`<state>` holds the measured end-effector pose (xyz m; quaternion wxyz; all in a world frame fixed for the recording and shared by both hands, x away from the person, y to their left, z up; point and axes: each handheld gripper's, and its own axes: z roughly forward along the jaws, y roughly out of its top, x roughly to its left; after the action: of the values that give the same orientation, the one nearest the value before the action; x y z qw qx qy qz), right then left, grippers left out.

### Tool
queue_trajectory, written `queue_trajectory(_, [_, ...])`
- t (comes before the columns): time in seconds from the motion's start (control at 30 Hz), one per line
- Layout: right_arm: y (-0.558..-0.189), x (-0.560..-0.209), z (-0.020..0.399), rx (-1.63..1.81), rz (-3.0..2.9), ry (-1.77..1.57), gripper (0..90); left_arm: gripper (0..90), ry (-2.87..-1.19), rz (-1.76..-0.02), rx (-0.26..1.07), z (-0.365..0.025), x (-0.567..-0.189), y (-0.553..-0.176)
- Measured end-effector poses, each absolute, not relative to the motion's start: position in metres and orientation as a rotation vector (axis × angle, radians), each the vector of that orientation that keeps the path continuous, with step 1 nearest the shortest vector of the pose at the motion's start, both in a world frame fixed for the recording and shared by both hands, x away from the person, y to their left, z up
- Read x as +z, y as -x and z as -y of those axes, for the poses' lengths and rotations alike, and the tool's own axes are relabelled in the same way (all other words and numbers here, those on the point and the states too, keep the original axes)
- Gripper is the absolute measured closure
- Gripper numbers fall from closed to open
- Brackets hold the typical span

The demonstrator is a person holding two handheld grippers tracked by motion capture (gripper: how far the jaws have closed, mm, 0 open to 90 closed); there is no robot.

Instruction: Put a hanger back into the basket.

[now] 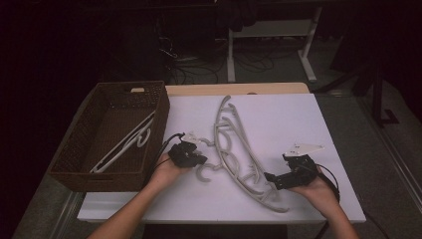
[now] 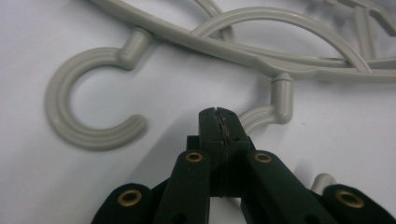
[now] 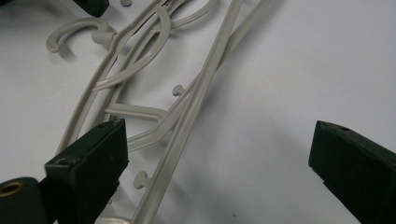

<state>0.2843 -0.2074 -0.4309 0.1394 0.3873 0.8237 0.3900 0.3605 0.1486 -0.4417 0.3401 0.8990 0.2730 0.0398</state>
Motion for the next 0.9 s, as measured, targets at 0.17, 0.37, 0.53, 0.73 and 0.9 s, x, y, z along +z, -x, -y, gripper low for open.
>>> queue_trajectory(0.17, [-0.284, -0.431, 0.207, 1.126, -2.385, -1.12, 6.3, 89.4, -2.34, -0.68, 0.027, -0.143, -0.443, -0.354])
queue_trajectory(0.37, [-0.284, -0.43, 0.2, 1.122, -2.405, -1.153, 16.1, 84.5, -2.339, -0.649, 0.015, -0.136, -0.442, -0.345])
queue_trajectory(0.53, [-0.288, -0.429, 0.187, 1.115, -2.41, -1.186, 25.9, 67.3, -2.286, -0.699, 0.053, -0.147, -0.437, -0.349])
queue_trajectory(0.73, [-0.3, -0.428, 0.167, 1.117, -2.41, -1.226, 36.0, 48.3, -2.231, -0.757, 0.082, -0.162, -0.433, -0.353])
queue_trajectory(0.9, [-0.318, -0.425, 0.149, 1.111, -2.398, -1.218, 45.3, 36.2, -2.23, -0.762, 0.097, -0.162, -0.435, -0.353])
